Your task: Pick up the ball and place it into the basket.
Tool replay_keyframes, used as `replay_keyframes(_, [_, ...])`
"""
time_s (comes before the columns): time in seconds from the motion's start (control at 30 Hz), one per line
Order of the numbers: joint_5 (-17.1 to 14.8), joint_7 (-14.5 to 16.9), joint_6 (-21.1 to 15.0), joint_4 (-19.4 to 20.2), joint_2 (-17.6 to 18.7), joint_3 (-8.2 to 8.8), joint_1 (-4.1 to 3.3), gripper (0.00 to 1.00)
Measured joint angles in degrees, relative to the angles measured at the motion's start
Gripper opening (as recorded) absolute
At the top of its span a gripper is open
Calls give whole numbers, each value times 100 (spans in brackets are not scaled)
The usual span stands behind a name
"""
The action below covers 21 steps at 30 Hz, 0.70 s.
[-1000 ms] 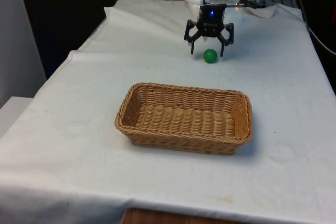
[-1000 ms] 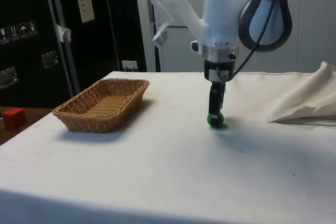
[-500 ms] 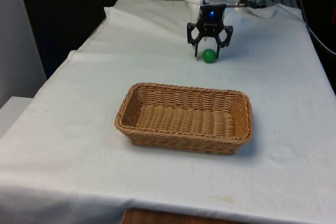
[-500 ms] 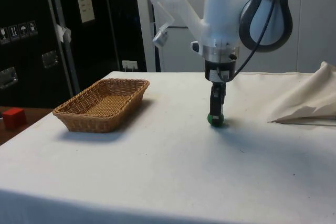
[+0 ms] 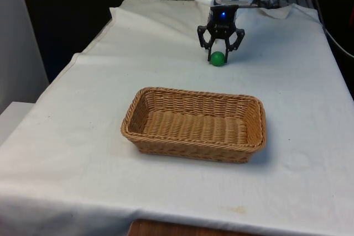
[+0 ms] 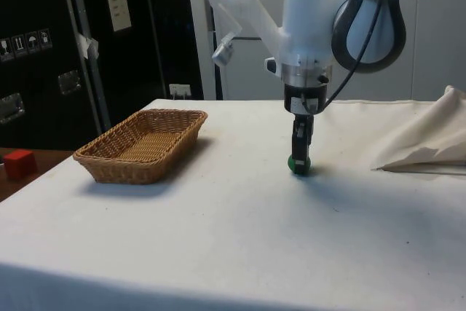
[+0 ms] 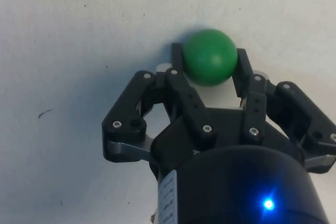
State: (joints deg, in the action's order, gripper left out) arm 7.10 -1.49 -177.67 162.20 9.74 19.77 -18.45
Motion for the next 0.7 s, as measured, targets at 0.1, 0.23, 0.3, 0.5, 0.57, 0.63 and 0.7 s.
replay_keyframes(0.1, [0, 0, 0, 0, 0, 0, 0, 1])
replay_keyframes(0.23, [0, 6, 52, 11, -132, 0, -6, 1])
replay_keyframes(0.3, [0, 11, 126, 40, -252, 0, -6, 1])
replay_keyframes(0.5, [0, 52, 481, 86, -693, 11, -6, 1])
replay_keyframes(0.57, [6, 57, 630, 92, -854, 11, -6, 1])
replay_keyframes(0.63, [11, 63, 854, 92, -1100, 11, -6, 1])
replay_keyframes(0.7, [11, 69, 997, 86, -1261, 11, -6, 1])
